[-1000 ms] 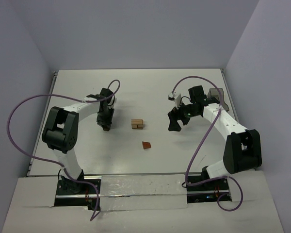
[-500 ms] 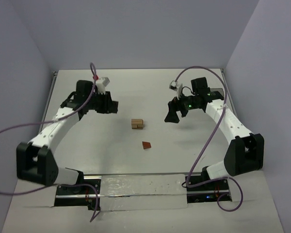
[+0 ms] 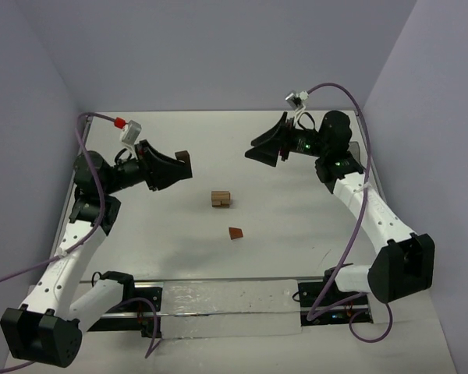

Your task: Build the wood block tower

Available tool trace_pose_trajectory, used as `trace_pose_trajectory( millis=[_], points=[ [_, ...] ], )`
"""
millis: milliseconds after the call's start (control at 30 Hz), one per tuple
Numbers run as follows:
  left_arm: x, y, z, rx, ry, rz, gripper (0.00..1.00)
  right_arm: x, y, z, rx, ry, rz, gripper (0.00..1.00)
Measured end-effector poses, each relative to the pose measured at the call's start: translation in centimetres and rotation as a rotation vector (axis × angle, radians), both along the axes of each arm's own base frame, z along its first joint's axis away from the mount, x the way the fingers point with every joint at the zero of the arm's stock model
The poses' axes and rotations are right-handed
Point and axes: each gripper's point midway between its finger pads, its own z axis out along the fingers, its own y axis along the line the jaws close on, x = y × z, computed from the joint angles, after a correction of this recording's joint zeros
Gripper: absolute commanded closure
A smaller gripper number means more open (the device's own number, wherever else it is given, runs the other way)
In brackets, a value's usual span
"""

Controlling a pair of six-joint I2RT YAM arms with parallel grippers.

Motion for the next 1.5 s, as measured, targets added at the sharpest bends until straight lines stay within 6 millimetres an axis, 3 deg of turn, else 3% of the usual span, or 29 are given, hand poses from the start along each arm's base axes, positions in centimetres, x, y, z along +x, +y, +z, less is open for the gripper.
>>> trace_pose_trajectory(
  millis=[167, 333, 733, 1067, 1300, 1500],
  points=[
    [-1.6, -0.2, 2.2, -0.074, -0.072, -0.052, 1.00, -2.9, 3.2, 4.1, 0.136, -0.032, 0.127, 0.05],
    [-2.2, -0.3, 2.5, -0.112, -0.077, -0.070, 1.00, -4.7, 5.9, 4.7, 0.171, -0.007, 0.230, 0.07],
    [-3.0, -0.4, 2.8, -0.161, -0.065, -0.097, 1.00, -5.5, 10.9, 6.0, 0.185, -0.018, 0.360, 0.15],
    [-3.2, -0.5, 2.6, -0.166, -0.054, -0.103, 1.00, -6.7, 13.0, 6.4, 0.166, -0.055, 0.413, 0.25],
    [-3.2, -0.5, 2.6, -0.167, -0.053, -0.104, 1.00, -7.6, 14.0, 5.5, 0.134, -0.060, 0.439, 0.30],
    [-3.1, -0.7, 2.5, -0.165, -0.047, -0.108, 1.00, -7.9, 14.5, 4.8, 0.112, -0.053, 0.449, 0.44]
  ],
)
